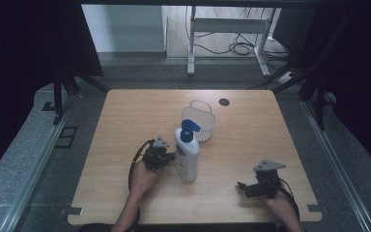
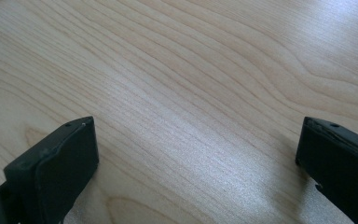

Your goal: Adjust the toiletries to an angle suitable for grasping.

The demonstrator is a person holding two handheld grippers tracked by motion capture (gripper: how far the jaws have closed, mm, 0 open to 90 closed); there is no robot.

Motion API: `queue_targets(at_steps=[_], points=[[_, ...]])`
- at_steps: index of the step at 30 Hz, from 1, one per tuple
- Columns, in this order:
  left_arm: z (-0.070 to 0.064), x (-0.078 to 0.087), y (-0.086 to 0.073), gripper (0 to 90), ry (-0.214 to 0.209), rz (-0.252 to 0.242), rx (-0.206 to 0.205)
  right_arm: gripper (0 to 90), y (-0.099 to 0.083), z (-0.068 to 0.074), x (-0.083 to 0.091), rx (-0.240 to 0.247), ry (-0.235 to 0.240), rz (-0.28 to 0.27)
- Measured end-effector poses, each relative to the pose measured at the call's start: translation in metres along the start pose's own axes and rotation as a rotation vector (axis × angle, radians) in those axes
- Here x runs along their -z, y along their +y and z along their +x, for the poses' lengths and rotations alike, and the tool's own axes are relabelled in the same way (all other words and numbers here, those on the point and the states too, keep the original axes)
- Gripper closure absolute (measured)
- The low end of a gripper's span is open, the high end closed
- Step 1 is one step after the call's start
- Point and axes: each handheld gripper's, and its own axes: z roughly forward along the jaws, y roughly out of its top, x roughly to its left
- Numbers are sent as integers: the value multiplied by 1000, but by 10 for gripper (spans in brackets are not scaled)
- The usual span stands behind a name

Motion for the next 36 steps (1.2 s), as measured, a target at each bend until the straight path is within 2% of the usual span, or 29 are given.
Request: queue_targets(at_steps=[18,36], points=[[-16,1,5,889,-37,-7,-37,0,0,0,0,0,0,0],[-34,4,1,888,-74,-11,-61,0,0,0,0,0,0,0]])
